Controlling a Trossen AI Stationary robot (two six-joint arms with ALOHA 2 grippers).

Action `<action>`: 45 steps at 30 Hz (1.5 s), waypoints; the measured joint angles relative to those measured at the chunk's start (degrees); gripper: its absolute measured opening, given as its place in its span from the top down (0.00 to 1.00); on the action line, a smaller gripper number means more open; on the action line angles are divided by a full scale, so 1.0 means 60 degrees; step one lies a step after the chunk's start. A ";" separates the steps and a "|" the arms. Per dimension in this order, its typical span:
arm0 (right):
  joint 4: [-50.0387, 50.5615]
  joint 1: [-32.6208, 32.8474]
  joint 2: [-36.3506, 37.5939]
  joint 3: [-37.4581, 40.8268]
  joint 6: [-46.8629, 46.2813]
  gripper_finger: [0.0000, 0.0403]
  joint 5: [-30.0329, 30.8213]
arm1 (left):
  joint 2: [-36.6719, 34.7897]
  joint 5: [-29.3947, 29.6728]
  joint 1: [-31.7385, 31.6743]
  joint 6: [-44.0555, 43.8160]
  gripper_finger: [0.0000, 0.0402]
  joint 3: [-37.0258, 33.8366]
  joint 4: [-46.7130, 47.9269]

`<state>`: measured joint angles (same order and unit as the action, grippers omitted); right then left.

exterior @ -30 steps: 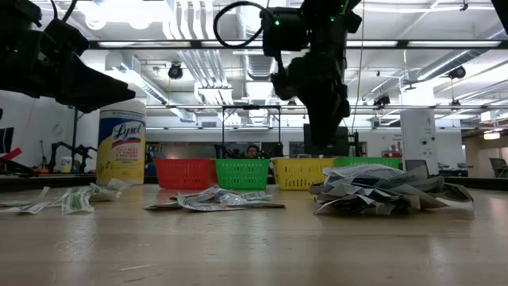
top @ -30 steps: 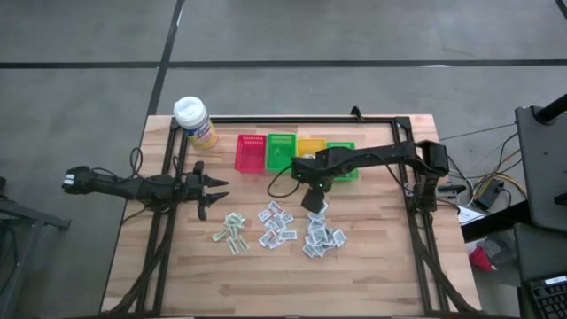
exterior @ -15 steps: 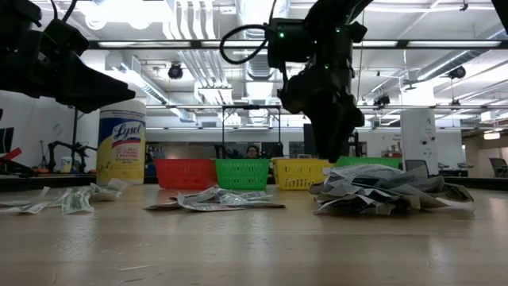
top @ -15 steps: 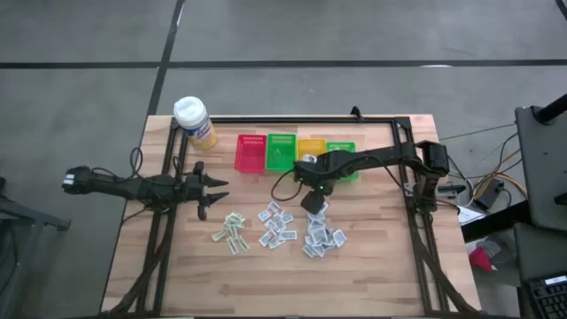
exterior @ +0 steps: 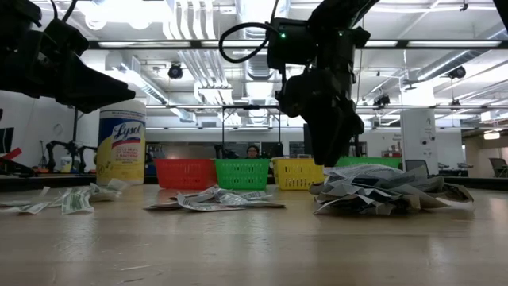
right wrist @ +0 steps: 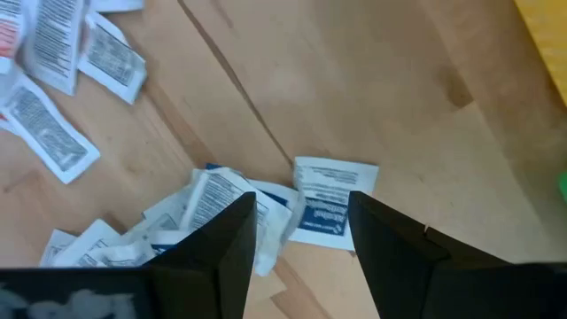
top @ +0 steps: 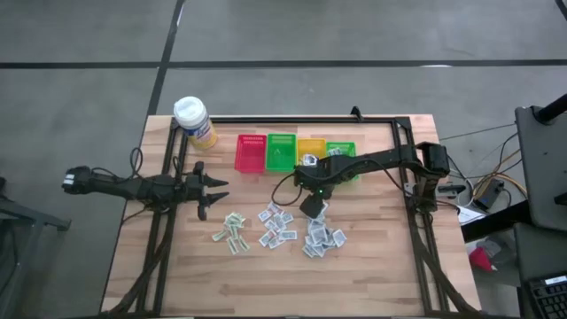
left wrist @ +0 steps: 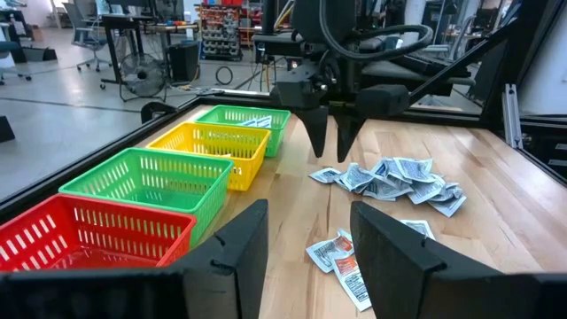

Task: Pick & Place First Aid Supplies
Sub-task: Put the blue alcohol pad into the yellow bin

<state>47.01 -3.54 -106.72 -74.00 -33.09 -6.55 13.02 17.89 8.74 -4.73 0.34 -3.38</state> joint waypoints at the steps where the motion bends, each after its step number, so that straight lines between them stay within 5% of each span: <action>1: -0.0015 0.0007 0.0000 0.0000 0.0002 0.57 -0.0008 | 0.0000 0.0000 0.0000 0.0000 0.61 0.0000 0.0000; 30: -0.1744 0.0028 -0.0040 0.1598 -0.0034 0.57 0.0055 | 0.0000 0.0000 -0.0001 0.0000 0.61 0.0000 0.0000; 45: -0.1973 0.0035 -0.0022 0.1945 -0.0067 0.87 0.0827 | 0.0000 0.0000 0.0002 0.0000 0.61 0.0000 0.0000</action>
<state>35.17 -3.33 -106.85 -62.33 -33.50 -1.58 13.02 17.89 8.75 -4.73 0.34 -3.38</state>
